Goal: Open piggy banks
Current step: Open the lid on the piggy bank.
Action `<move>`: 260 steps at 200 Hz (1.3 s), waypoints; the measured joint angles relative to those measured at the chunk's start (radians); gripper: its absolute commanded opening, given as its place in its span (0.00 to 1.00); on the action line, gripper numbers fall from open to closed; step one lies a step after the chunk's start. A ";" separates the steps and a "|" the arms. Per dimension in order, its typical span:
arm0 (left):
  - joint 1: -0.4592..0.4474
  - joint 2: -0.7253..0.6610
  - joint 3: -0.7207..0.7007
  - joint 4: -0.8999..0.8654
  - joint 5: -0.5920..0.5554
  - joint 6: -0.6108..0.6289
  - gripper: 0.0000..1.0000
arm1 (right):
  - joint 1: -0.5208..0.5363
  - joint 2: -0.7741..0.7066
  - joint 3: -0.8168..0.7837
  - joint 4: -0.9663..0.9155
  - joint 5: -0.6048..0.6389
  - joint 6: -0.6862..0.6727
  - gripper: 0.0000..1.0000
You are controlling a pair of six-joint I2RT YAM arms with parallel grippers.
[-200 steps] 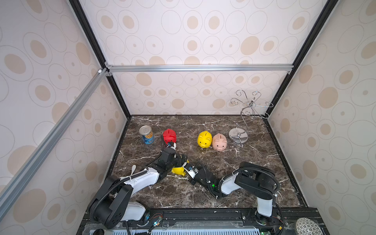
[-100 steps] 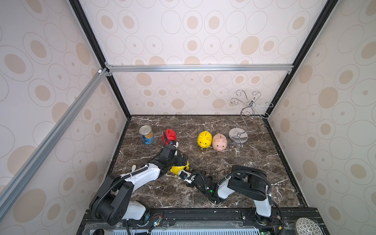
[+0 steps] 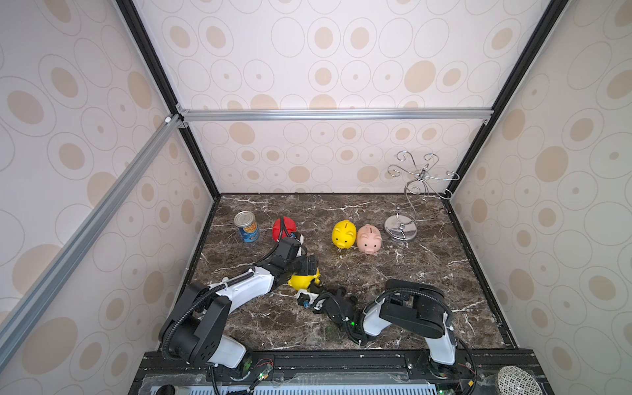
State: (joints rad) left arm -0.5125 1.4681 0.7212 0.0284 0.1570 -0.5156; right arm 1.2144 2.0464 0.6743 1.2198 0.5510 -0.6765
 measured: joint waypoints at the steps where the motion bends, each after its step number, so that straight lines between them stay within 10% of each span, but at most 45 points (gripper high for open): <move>1: 0.000 0.000 0.000 0.000 0.000 0.000 0.92 | 0.000 0.000 0.000 0.000 0.001 -0.002 0.00; 260: -0.031 0.093 0.091 0.007 -0.054 0.027 0.93 | 0.087 -0.021 -0.010 -0.037 0.181 -0.050 0.00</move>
State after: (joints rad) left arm -0.5438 1.5616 0.8124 0.0357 0.1028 -0.4885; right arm 1.3014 2.0254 0.6643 1.1828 0.7319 -0.7265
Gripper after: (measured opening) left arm 0.925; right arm 0.043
